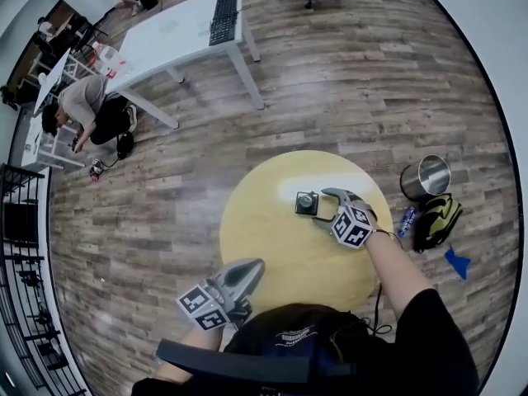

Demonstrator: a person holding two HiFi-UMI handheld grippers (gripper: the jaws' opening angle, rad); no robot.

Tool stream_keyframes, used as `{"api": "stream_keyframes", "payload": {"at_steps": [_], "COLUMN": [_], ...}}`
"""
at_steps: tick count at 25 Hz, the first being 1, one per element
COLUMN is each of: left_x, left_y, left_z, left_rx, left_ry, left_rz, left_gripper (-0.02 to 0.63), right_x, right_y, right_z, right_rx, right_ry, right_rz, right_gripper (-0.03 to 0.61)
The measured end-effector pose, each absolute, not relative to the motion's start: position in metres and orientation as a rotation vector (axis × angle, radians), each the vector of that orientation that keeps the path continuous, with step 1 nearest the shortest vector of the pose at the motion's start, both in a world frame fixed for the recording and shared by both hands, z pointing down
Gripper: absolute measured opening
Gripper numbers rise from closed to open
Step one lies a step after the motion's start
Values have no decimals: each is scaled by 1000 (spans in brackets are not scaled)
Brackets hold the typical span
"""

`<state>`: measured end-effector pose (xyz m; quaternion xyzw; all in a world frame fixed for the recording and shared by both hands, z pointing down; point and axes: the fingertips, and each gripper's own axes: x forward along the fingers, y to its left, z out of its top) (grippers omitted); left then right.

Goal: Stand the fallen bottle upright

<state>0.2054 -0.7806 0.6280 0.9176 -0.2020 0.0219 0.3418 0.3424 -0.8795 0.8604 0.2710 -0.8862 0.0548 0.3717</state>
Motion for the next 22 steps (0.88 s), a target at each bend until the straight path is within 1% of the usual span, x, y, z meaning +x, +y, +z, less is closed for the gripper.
{"api": "stream_keyframes", "payload": {"at_steps": [2, 6, 14, 17, 19, 22], "left_x": [202, 194, 164, 149, 140, 133], "left_y": [-778, -772, -758, -754, -751, -746], "left_z": [619, 593, 534, 509, 489, 460], "left_rx": [2399, 2429, 2509, 2537, 2564, 2614], "left_ry": [-525, -528, -541, -561, -576, -597], "left_rz": [43, -13, -140, -175, -203, -229], "left_gripper": [11, 11, 11, 11, 11, 11], "right_x": [347, 352, 338, 334, 334, 338], "right_y": [-871, -849, -798, -786, -778, -762], "right_z": [837, 773, 627, 567, 526, 473], "right_rx": [734, 838, 1044, 1144, 1209, 1274], "right_ry": [-2295, -2374, -2583, -2681, -2743, -2845], "right_rz": [144, 150, 163, 178, 193, 236], "right_gripper": [360, 306, 170, 91, 13, 2]}}
